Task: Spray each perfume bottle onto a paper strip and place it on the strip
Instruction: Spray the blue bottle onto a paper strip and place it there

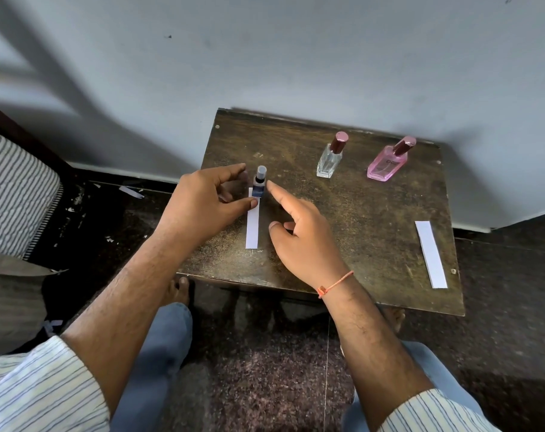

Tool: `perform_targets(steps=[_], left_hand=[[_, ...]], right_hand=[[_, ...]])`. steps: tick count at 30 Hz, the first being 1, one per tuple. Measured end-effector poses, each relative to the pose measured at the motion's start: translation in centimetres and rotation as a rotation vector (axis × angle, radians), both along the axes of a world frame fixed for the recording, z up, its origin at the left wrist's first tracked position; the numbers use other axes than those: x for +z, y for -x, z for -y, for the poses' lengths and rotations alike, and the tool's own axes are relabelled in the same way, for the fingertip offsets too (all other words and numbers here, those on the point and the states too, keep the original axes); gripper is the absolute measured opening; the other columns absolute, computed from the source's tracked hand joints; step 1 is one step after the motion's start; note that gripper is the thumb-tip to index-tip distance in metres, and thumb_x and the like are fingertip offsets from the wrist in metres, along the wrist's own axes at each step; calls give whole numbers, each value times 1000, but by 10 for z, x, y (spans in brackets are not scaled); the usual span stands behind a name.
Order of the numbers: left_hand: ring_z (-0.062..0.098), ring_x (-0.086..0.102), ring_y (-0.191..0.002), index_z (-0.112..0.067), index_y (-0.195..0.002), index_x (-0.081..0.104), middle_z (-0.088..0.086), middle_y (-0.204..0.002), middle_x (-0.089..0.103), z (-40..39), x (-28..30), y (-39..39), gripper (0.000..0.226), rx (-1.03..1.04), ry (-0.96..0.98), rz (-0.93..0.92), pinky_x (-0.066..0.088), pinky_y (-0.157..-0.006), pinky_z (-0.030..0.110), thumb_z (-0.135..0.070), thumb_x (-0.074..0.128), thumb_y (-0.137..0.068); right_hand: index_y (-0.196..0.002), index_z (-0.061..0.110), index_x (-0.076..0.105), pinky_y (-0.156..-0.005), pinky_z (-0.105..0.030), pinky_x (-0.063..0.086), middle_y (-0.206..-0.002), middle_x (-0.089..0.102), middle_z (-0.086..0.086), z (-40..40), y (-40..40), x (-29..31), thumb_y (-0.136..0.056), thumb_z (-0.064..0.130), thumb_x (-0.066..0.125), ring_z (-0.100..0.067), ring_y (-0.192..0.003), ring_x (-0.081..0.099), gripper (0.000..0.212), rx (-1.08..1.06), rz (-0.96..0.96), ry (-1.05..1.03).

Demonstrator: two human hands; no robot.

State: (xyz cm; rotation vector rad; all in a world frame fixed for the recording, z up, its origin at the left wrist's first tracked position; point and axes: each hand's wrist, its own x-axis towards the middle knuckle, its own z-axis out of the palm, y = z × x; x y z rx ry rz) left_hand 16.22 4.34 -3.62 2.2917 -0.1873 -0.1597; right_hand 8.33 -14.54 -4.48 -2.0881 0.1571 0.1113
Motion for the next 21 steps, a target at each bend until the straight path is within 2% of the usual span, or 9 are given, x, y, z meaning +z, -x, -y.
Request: perform_targets(steps=[2,7,10,15,21], left_hand=[[3,64,-81,-35,-147,65,-20,-92,69,-1,-1,1,74,-18,-55,24,51,-73,18,-46,93,-80],[-1,59,-82,-32,-149,63,-15,-122,68,-2,-7,2,82,-103,-129,73,44,-71,13,-50,94,-76],[-7,56,-82,-31,-143,68,-15,-124,66,-1,-9,2,71,-121,-160,81,39,-69,7,-45,95,-78],[-14,53,-83,-34,-136,72,-21,-124,61,0,-9,0,61,-118,-155,50,38,-70,5,-41,94,-80],[-11,53,-82,-33,-136,73,-23,-122,58,-2,-11,-2,62,-138,-147,33,38,-67,2,-42,94,-79]], right_hand=[[-160,33,49,-109,-40,52,-136,66,-2,1,1,1,-100,2,57,-17,-135,52,69,-7,5,-3],[-159,34,51,-109,-36,53,-142,66,-1,8,5,2,-99,3,57,-15,-136,54,67,-6,8,1],[-159,33,51,-109,-28,52,-147,63,7,11,8,3,-100,3,58,-8,-140,51,66,9,4,1],[-158,33,53,-106,-36,54,-137,67,-1,12,11,0,-99,5,60,-15,-129,57,66,1,13,20],[-161,30,48,-114,-34,47,-133,57,13,10,12,1,-100,6,62,-14,-134,52,67,49,3,61]])
